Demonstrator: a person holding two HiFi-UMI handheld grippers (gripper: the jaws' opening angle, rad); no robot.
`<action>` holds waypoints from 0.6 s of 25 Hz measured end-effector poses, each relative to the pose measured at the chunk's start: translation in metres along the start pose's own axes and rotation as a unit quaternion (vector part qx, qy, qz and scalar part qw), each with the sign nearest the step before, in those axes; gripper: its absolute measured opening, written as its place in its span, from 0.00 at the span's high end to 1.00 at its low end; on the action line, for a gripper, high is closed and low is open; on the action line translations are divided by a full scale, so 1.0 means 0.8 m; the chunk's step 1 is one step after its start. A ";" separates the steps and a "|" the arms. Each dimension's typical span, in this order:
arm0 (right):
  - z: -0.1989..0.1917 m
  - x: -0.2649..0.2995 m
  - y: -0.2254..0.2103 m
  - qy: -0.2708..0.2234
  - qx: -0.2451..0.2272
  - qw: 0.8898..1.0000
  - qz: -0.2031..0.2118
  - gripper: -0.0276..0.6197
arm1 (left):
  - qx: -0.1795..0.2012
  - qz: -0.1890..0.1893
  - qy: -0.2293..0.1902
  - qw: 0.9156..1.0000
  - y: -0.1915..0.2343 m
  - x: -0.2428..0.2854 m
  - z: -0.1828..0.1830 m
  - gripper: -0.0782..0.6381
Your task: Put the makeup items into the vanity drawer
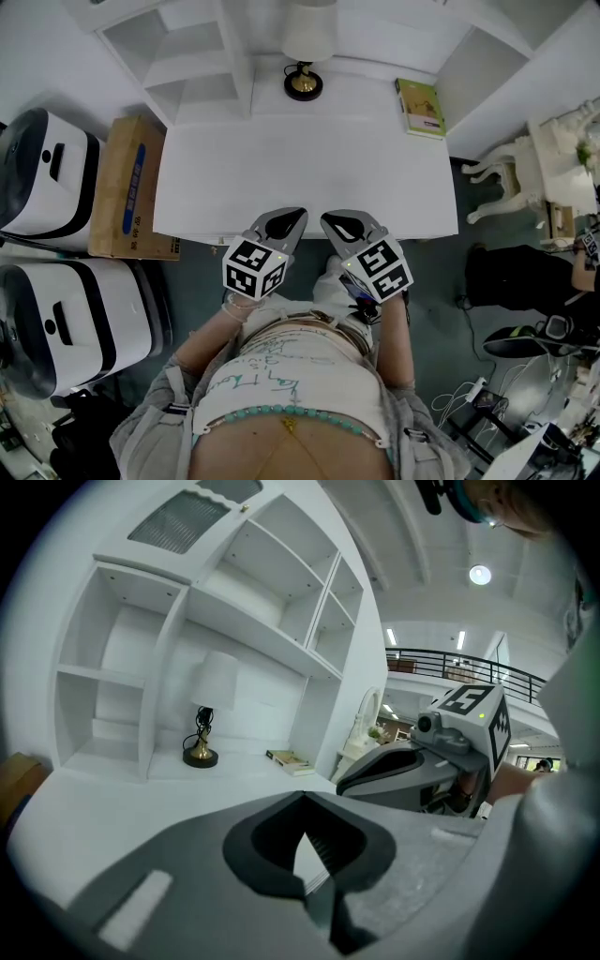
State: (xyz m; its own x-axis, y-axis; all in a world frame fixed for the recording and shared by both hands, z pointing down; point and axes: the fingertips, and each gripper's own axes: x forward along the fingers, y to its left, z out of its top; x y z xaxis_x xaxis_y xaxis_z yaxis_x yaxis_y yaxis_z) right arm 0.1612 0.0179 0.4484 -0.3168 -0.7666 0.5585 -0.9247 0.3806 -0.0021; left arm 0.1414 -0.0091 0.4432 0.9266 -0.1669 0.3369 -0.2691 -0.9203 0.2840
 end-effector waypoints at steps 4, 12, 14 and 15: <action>0.014 -0.008 0.002 -0.020 0.005 1.000 -0.001 0.91 | 0.006 -0.007 -0.016 1.000 -0.009 -0.005 0.017 0.88; 0.046 -0.024 0.001 -0.064 0.013 0.998 -0.002 0.91 | 0.022 -0.018 -0.037 0.999 -0.021 -0.011 0.048 0.88; 0.053 -0.028 0.001 -0.074 0.014 0.997 -0.002 0.91 | 0.026 -0.021 -0.042 0.999 -0.024 -0.012 0.055 0.88; 0.057 -0.030 0.001 -0.078 0.014 0.997 -0.002 0.91 | 0.029 -0.022 -0.045 0.998 -0.025 -0.013 0.059 0.88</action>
State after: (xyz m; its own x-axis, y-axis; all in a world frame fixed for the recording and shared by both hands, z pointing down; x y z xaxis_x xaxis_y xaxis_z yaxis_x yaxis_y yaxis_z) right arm 0.1582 0.0127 0.3973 -0.3393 -0.8401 0.4232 -0.9312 0.3638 -0.0243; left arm 0.1496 -0.0054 0.3918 0.9579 -0.1550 0.2416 -0.2146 -0.9458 0.2440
